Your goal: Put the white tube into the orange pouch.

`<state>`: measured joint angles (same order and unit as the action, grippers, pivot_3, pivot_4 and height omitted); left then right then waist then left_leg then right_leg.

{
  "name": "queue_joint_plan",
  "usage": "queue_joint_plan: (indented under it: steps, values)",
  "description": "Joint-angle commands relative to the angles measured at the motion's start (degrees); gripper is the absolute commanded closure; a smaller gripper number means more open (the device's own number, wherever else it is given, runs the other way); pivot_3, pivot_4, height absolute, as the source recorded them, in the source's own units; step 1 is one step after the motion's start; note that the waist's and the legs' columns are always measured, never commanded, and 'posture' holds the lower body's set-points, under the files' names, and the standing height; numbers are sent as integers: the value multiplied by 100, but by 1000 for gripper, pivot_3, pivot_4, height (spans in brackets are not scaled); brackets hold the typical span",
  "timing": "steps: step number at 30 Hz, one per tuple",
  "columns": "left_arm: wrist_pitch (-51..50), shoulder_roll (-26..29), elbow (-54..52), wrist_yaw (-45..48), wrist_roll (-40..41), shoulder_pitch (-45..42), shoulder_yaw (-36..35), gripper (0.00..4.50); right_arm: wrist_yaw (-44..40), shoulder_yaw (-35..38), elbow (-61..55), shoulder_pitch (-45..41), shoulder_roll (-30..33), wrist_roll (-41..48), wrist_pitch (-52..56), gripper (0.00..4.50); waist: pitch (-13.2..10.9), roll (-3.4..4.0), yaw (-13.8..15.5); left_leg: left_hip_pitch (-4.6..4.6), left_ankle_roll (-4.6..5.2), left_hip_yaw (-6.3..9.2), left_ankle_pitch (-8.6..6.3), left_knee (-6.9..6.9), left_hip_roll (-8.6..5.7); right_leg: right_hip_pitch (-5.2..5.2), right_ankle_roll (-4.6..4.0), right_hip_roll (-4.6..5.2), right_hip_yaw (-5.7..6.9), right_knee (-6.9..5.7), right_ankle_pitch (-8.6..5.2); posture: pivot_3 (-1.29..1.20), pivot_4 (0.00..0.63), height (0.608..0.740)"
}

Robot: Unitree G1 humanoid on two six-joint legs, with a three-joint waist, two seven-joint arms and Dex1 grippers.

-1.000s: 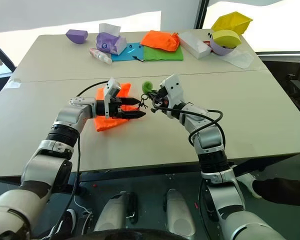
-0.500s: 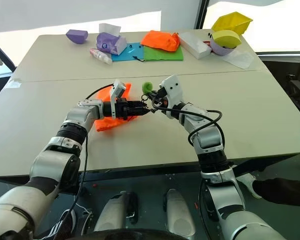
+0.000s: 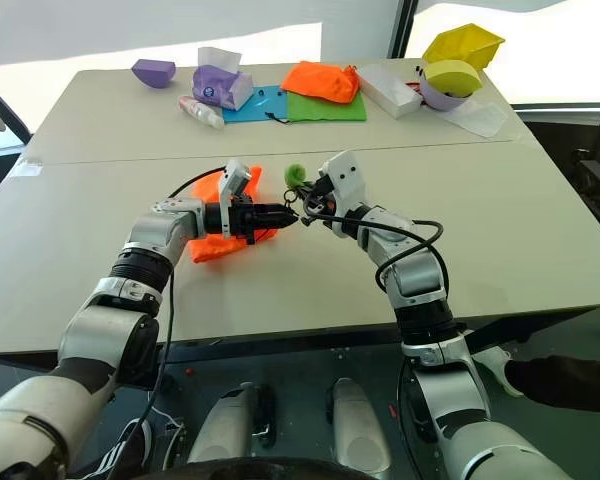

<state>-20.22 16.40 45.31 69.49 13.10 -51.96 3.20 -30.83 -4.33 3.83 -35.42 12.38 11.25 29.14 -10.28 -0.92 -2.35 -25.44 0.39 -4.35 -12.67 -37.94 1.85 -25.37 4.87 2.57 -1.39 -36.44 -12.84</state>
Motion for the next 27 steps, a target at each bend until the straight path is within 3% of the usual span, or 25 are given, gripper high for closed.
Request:
queue_joint_plan:
  steps: [1, 3, 6, 18, 27]
  values:
    - [-8, 68, -276, -29, 25, -14, -34, 3140, -7, 3, -103, -183, 28, -3, -139, 4500, 0, 0, 0, 0, 0, 0, 0, 0, 0, 0, 0, 0, 0, 0, 0, 0, 150, 740]
    - [3, 72, -317, -47, 12, 11, -21, 3140, -7, 7, -83, -200, 26, -3, -148, 4500, 0, 0, 0, 0, 0, 0, 0, 0, 0, 0, 0, 0, 0, 0, 0, 0, 150, 740]
    - [-20, 43, -348, -116, 56, 32, -54, 3999, -12, 9, -74, -205, 28, -14, -156, 4500, 0, 0, 1, 0, 0, 0, 0, 0, 0, 0, 0, 0, 0, 0, 0, 0, 150, 740]
    - [83, 107, -500, -120, -14, 164, 58, 3999, 17, 19, -66, -194, 32, -48, -179, 4500, 0, 0, 1, 0, 0, 0, 0, 0, 0, 0, 0, 0, 0, 0, 0, 0, 150, 740]
    - [-257, 1030, -2219, 471, -335, 872, 820, 3999, 797, 562, 775, -552, 223, -313, -549, 4500, 0, 0, 4, 2, 0, 0, 0, 0, 2, 1, -20, 7, 0, -3, -10, 0, 150, 740]
